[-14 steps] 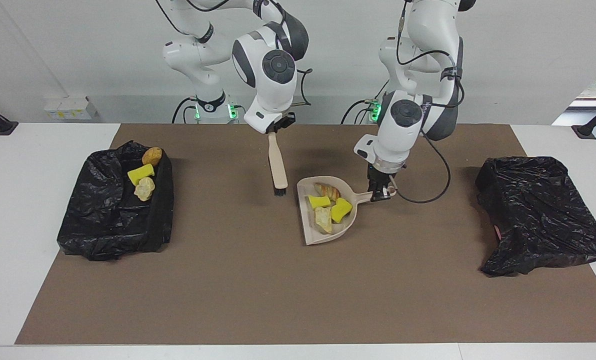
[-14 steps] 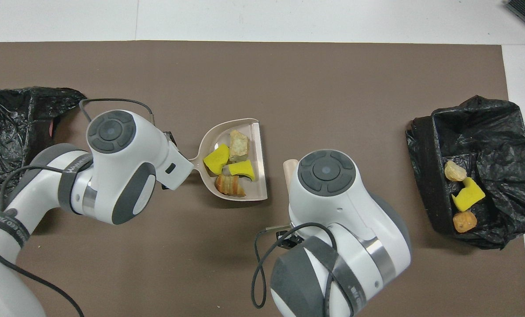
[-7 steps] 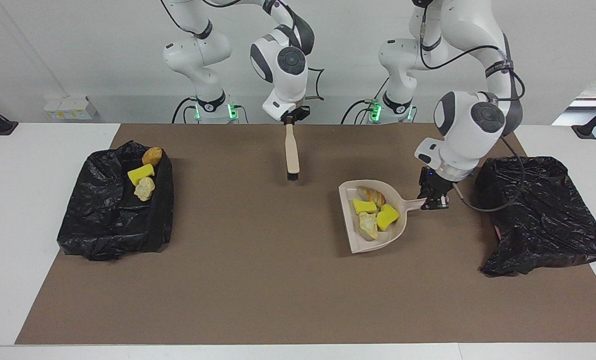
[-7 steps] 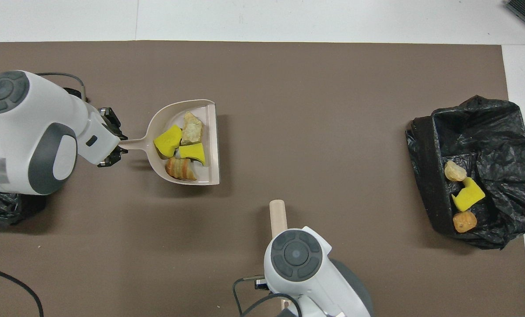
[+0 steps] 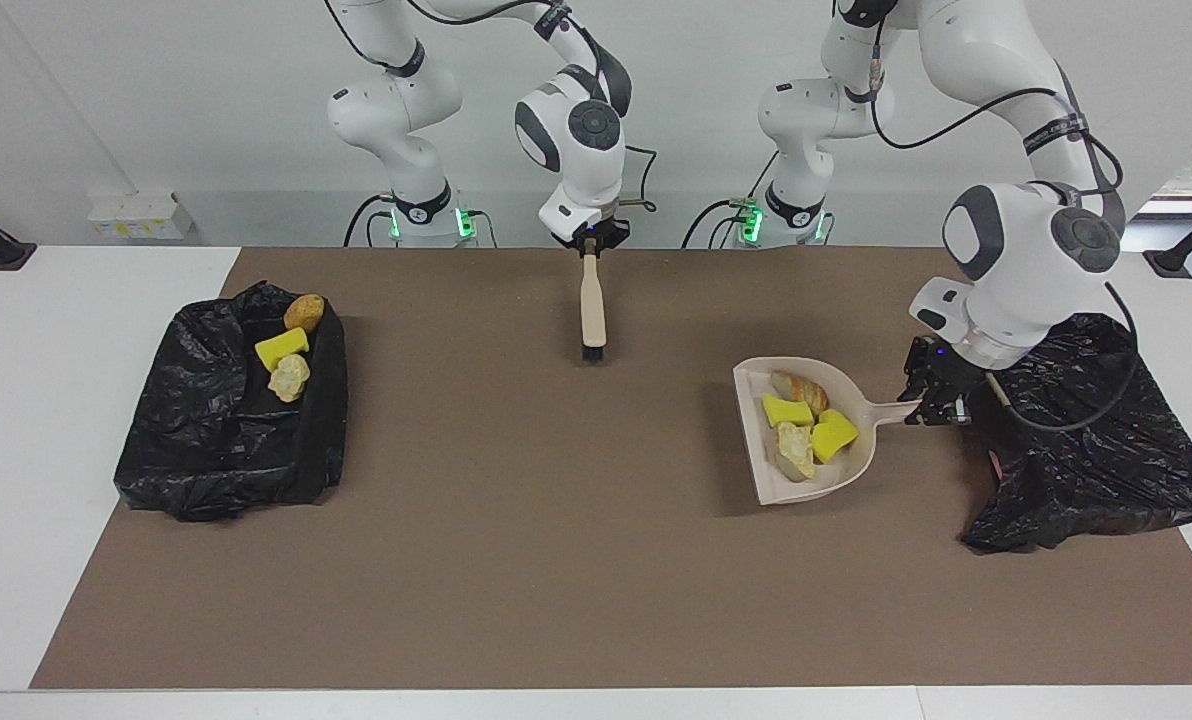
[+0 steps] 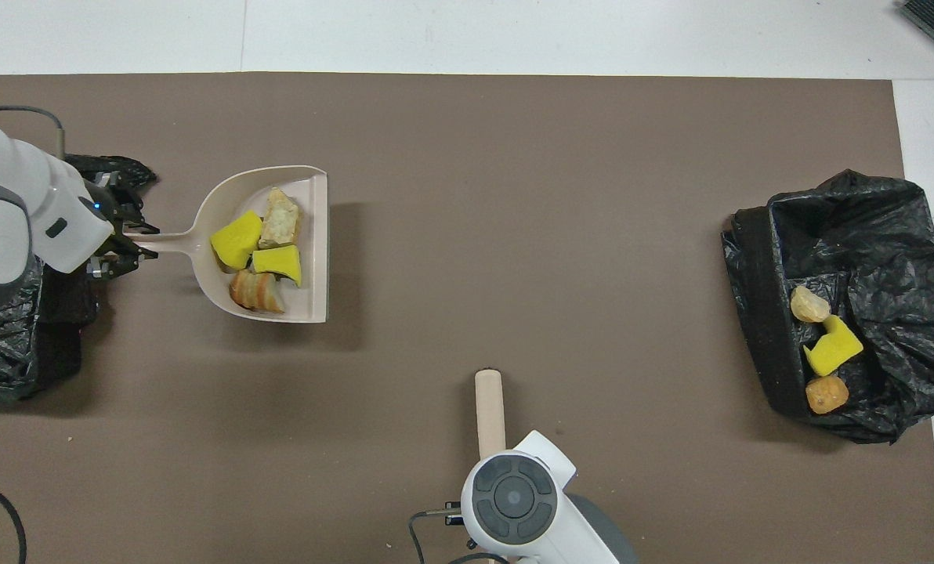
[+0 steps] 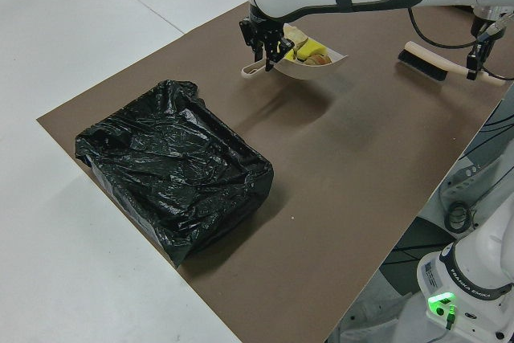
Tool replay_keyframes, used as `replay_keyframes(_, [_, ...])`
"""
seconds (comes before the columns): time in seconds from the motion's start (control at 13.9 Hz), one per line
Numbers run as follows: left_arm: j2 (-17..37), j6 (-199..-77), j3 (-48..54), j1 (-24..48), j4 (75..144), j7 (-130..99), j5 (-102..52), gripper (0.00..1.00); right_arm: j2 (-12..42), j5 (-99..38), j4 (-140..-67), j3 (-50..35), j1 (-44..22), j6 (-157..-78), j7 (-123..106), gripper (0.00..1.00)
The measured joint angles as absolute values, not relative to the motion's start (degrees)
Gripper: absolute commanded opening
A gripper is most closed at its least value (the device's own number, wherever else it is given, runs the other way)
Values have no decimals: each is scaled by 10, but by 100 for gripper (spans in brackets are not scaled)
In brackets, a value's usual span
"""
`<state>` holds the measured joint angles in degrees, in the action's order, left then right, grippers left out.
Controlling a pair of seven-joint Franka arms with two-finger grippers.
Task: Sweep and dump trash in bin
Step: 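Carry the loaded dustpan to the bin with the left gripper, then tip the dustpan over the bin with the left gripper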
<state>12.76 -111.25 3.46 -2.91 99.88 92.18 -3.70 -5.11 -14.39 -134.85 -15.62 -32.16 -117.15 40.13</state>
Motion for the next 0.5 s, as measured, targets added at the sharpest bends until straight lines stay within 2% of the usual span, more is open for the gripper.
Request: replay_keyframes(0.5, [129, -1054, 33, -171, 933, 1045, -38, 0, -51, -175, -1374, -156, -322, -1228, 375, 1])
